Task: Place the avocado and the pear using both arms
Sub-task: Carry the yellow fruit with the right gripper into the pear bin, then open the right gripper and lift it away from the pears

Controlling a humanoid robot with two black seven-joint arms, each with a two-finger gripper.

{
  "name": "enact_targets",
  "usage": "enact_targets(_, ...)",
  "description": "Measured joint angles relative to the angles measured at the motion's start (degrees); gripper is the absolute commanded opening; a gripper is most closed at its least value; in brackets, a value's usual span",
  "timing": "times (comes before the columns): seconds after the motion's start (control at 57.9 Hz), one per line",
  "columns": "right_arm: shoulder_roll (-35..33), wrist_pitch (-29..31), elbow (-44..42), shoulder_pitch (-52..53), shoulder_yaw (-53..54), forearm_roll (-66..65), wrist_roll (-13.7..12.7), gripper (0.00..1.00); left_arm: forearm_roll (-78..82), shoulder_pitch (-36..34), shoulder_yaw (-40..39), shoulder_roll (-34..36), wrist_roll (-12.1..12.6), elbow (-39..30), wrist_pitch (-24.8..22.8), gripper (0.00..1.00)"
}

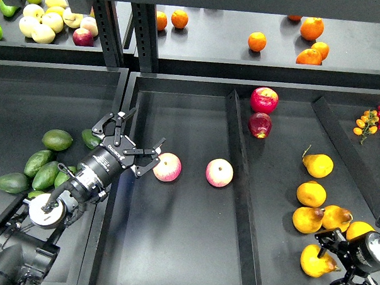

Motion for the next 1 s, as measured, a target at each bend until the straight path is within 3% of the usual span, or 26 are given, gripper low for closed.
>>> enact_targets(0.691, -8.88, 0.0, 6.31, 7.18, 7.19, 12.0, 0.01, 0.99, 0.0, 0.0, 0.32, 0.0, 0.03, -0.09, 0.0, 1.0)
enact_targets(1.002, -8.79, 0.0, 3.4, 1.88, 28.91, 18.62, 0.02, 0.99, -0.02, 0.08, 0.22, 0.0, -0.23, -0.44, 0.0, 1.0)
